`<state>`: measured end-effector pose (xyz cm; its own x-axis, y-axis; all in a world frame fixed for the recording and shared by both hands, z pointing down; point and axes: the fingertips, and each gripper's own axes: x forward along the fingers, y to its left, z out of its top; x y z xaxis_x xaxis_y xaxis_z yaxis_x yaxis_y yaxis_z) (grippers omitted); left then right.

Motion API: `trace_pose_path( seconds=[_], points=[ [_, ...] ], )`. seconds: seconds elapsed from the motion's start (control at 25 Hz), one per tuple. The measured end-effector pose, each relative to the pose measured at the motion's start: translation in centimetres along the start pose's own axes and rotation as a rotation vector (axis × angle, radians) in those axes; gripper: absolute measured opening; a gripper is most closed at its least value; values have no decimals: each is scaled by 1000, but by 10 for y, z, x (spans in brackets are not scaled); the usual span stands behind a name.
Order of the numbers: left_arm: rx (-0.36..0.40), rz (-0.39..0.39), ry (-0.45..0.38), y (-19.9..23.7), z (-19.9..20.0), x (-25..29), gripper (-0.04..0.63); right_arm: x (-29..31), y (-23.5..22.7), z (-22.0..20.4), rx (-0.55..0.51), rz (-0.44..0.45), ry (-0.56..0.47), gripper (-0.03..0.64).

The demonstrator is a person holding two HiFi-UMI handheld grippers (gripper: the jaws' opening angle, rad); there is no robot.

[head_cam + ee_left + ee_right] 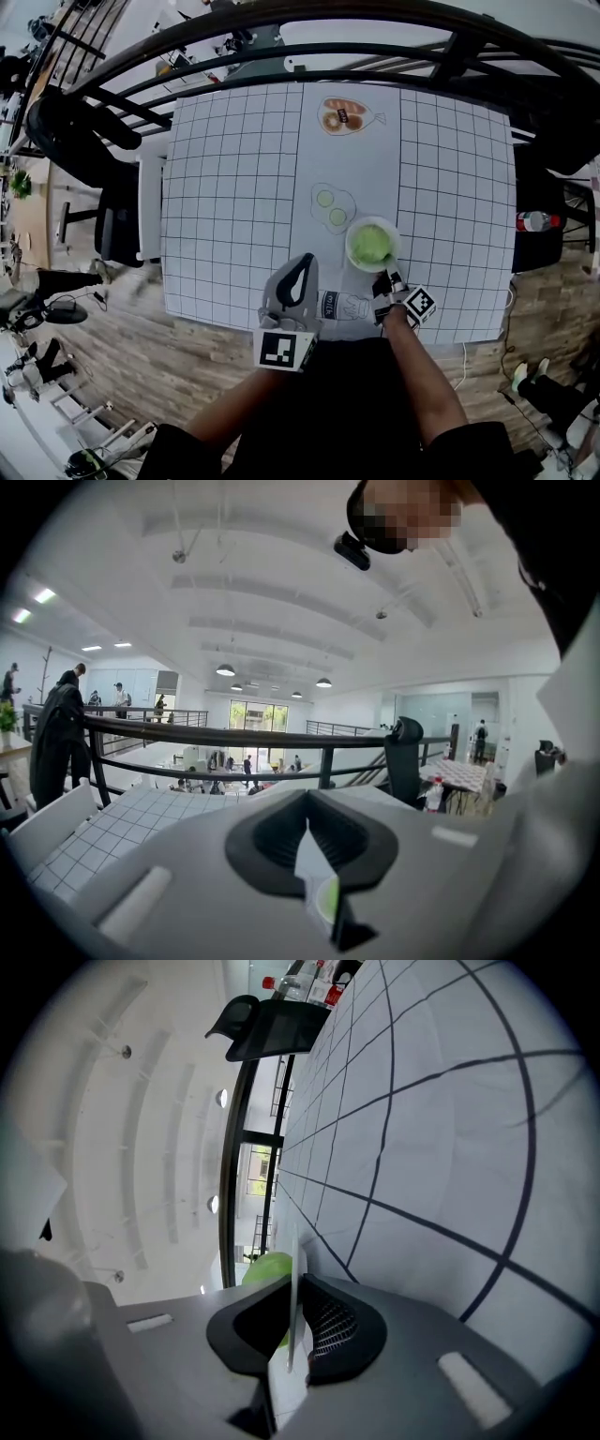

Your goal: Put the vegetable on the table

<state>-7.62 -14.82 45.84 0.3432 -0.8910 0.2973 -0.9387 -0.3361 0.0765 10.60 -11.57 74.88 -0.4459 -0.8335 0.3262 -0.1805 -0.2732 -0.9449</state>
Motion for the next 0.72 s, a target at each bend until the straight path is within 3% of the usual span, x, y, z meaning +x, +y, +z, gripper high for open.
trace_pose_path(
  seconds=[0.2,0.56,0.72],
  points=[
    [16,18,-6,6,2,2,9,3,5,-1,12,32,-1,21],
    [-8,38,5,7,0,3,9,0,-7,0,84,-57,-1,29],
    [-14,35,-4,6,-1,0,9,-3,-7,-1,79,-50,3,38]
  ],
)
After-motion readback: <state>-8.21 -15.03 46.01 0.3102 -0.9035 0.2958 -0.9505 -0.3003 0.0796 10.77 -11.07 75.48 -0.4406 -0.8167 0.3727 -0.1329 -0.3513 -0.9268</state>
